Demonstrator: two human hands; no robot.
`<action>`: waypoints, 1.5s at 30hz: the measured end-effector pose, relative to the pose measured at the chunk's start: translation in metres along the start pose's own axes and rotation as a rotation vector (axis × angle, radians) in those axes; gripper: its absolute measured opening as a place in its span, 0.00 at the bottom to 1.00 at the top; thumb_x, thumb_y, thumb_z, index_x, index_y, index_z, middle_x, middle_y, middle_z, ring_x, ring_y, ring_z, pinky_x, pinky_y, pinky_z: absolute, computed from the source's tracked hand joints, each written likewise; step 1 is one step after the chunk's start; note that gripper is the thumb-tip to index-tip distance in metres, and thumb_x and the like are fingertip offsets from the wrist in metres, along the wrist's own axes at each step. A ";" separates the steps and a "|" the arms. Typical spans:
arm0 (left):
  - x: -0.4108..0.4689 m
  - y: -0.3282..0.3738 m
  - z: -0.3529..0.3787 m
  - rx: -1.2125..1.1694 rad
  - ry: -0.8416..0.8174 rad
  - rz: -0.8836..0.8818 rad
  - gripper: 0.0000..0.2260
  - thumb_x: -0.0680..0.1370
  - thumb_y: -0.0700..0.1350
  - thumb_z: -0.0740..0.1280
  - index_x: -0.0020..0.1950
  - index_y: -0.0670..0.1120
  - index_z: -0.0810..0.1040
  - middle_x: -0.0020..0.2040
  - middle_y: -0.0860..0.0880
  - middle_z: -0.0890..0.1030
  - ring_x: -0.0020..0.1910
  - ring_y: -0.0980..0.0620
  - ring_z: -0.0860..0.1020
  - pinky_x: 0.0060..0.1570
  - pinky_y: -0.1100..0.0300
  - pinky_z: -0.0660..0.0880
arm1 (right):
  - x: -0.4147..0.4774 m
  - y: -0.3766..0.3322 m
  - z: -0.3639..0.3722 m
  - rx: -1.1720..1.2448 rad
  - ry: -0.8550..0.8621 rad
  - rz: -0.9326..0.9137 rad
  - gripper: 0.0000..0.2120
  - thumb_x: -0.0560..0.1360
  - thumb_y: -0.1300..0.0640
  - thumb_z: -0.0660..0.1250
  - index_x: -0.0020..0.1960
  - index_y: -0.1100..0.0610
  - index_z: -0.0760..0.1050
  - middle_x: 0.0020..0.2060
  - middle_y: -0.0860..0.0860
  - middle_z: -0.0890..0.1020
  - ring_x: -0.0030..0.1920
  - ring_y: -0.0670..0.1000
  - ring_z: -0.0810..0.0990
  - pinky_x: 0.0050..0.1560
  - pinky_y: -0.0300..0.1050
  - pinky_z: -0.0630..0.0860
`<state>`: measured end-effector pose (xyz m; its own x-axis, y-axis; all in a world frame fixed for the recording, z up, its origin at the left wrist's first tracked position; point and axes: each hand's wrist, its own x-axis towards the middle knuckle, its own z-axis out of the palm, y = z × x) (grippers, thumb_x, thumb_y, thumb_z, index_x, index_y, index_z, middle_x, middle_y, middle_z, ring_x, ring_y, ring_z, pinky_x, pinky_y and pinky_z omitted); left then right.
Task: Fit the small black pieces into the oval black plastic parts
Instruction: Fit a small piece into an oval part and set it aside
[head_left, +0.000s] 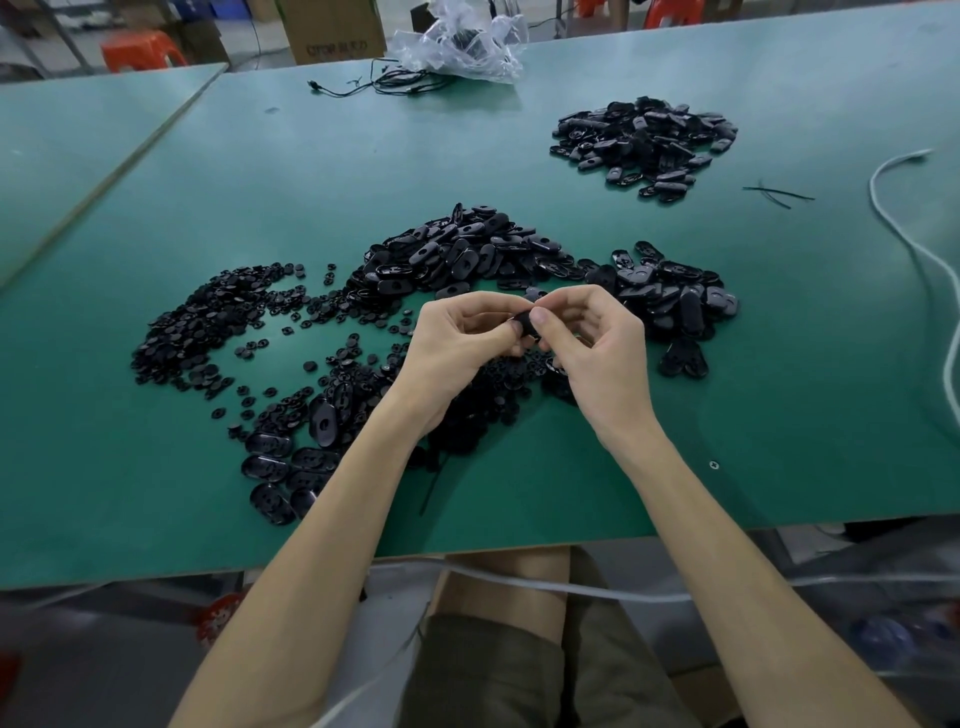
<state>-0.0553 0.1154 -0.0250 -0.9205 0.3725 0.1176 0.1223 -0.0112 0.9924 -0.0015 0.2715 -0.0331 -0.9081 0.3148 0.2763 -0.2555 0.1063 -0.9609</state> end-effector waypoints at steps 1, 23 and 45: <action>0.000 0.000 0.000 0.017 0.008 0.006 0.08 0.79 0.32 0.71 0.56 0.38 0.85 0.49 0.38 0.87 0.43 0.47 0.83 0.53 0.55 0.81 | 0.000 0.000 0.000 0.000 -0.005 0.001 0.03 0.79 0.63 0.74 0.51 0.57 0.81 0.41 0.47 0.86 0.38 0.44 0.84 0.40 0.35 0.77; 0.001 -0.001 -0.005 -0.016 -0.005 0.033 0.09 0.79 0.33 0.72 0.59 0.38 0.85 0.49 0.38 0.87 0.44 0.48 0.84 0.53 0.54 0.80 | 0.001 0.000 0.002 -0.042 -0.025 -0.029 0.06 0.80 0.65 0.70 0.52 0.57 0.83 0.40 0.48 0.85 0.38 0.44 0.83 0.41 0.38 0.78; 0.000 0.000 -0.005 0.413 0.376 0.109 0.11 0.81 0.33 0.67 0.58 0.44 0.85 0.51 0.53 0.86 0.51 0.62 0.83 0.54 0.68 0.77 | 0.002 -0.001 -0.003 -0.089 0.321 0.015 0.20 0.80 0.67 0.65 0.69 0.55 0.78 0.63 0.50 0.72 0.52 0.48 0.83 0.54 0.53 0.83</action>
<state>-0.0573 0.1104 -0.0244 -0.9539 0.0326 0.2982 0.2895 0.3606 0.8866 -0.0026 0.2747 -0.0314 -0.7571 0.5962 0.2671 -0.2005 0.1772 -0.9635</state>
